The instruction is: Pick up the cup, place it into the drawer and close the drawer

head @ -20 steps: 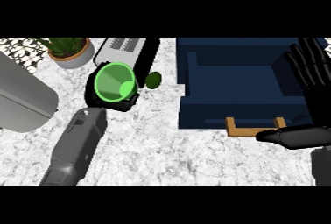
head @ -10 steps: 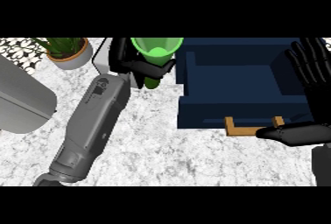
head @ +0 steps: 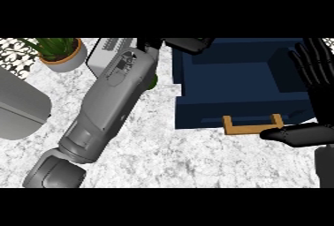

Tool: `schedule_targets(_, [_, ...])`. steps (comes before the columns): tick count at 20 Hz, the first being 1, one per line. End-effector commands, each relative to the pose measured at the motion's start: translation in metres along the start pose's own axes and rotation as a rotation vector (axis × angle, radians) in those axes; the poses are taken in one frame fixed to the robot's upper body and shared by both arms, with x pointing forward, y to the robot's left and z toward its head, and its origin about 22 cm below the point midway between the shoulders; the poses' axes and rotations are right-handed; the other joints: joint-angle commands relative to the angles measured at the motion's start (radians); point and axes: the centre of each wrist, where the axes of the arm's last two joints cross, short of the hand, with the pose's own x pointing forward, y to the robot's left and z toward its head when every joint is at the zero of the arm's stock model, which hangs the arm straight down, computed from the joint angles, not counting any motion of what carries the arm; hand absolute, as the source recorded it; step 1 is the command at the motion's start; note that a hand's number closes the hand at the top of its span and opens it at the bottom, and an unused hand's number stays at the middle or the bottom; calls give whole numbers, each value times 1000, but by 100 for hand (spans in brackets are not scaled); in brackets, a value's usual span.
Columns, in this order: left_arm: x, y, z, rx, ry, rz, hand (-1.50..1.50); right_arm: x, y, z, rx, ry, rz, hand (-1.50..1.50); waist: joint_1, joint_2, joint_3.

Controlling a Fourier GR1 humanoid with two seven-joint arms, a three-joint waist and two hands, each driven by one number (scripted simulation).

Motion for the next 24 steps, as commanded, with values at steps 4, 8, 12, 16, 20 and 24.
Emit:
schedule_targets(4, [-8,-19,-7,15,133,-133,150,-9,9,-17,24,-36,-16,-150,-39,15,1])
schedule_targets(8, [-26,-17,2,-55,229,-174,150,3,10,-14,49,-36,-32,-150,-79,20,1])
schedule_targets(12, [-39,-15,10,-134,296,-228,150,-3,16,-22,92,-66,-35,-150,-121,39,2])
schedule_targets(16, [-45,-16,15,-147,306,-231,150,6,29,-33,107,-76,-62,-150,-138,37,1])
schedule_targets(20, [-52,-13,23,-116,296,-155,-150,8,33,-30,164,-88,-62,-150,-170,41,0])
schedule_targets(24, [-57,-11,29,-60,257,-54,-150,10,52,-39,315,-107,-179,-150,-180,49,0])
